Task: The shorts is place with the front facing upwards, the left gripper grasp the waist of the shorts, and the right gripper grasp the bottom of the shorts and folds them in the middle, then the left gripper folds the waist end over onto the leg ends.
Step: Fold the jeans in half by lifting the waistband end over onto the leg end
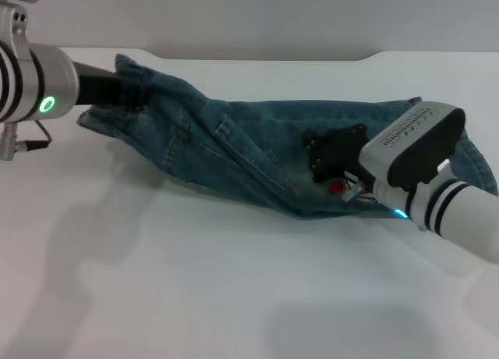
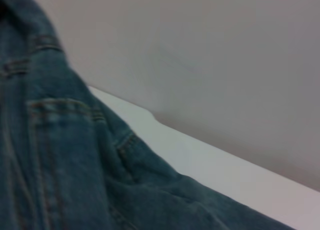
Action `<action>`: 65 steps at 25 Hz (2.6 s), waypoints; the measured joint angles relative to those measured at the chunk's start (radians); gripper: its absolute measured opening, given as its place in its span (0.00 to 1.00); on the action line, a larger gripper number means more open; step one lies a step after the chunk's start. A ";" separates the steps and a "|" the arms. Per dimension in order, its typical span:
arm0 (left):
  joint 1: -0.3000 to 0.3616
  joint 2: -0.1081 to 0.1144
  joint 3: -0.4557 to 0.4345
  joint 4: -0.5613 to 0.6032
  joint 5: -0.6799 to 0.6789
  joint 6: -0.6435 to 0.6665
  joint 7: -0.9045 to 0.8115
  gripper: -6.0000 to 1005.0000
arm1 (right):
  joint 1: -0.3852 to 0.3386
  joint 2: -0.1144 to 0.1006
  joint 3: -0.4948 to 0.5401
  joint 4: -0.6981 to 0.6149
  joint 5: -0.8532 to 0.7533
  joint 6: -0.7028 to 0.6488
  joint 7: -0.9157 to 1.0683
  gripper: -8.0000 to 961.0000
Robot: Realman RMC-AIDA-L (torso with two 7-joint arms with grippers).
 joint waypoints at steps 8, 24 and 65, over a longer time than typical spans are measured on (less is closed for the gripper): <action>-0.001 0.000 0.006 -0.042 -0.050 0.071 0.023 0.28 | 0.056 0.000 -0.175 -0.003 0.180 -0.085 0.058 0.04; -0.057 -0.001 0.047 -0.051 -0.123 0.144 0.060 0.15 | 0.155 0.000 -0.342 0.015 0.188 -0.110 0.221 0.04; -0.018 0.001 0.067 -0.177 -0.174 0.185 0.127 0.11 | 0.050 0.002 -0.173 0.012 0.226 -0.148 0.171 0.05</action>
